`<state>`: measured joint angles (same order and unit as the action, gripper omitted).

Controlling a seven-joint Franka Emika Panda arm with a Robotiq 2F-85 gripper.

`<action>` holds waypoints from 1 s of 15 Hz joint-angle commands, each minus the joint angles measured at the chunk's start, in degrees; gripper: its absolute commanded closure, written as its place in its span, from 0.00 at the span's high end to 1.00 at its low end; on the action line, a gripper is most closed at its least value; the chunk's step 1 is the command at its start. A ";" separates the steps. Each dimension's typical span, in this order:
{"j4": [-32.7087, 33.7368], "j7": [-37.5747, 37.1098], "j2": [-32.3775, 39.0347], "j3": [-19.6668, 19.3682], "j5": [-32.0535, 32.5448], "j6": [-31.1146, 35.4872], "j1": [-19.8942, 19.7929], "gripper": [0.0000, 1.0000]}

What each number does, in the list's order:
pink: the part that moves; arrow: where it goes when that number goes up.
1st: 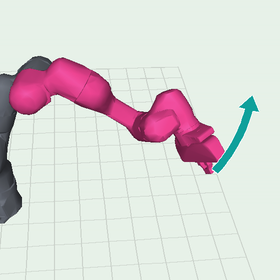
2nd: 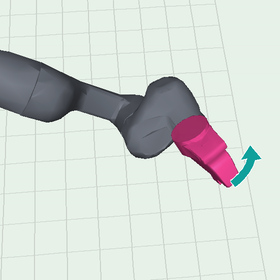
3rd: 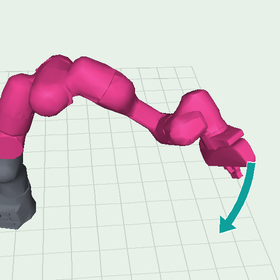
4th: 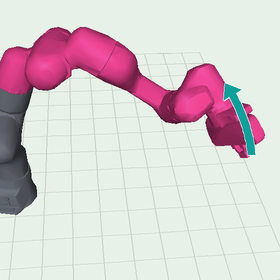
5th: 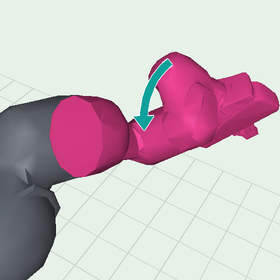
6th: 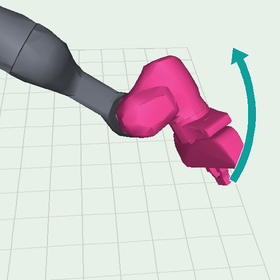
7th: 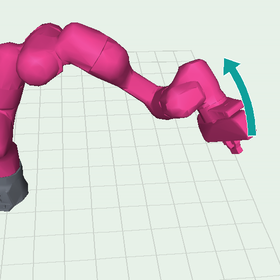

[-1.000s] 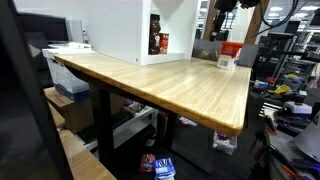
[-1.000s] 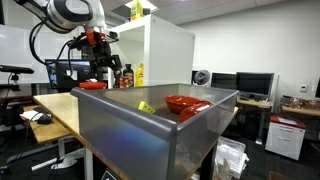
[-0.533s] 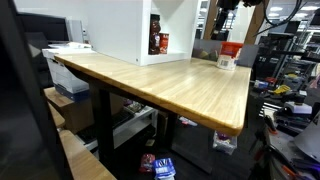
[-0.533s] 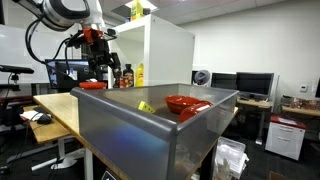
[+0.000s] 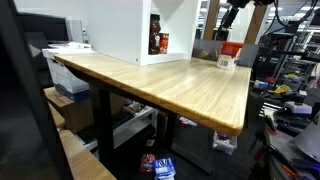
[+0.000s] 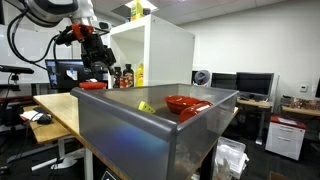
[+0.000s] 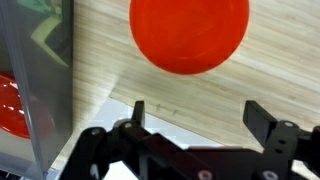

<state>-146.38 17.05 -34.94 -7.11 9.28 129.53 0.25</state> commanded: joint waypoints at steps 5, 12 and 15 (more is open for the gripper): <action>-10.79 7.52 -11.60 -5.05 -0.27 5.82 0.26 1.00; -13.87 10.65 -17.49 -7.39 0.42 3.21 -0.62 1.00; -12.66 10.78 -17.77 -7.72 1.08 1.02 -1.08 1.00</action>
<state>-159.10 25.56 -51.01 -14.61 9.56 132.69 0.16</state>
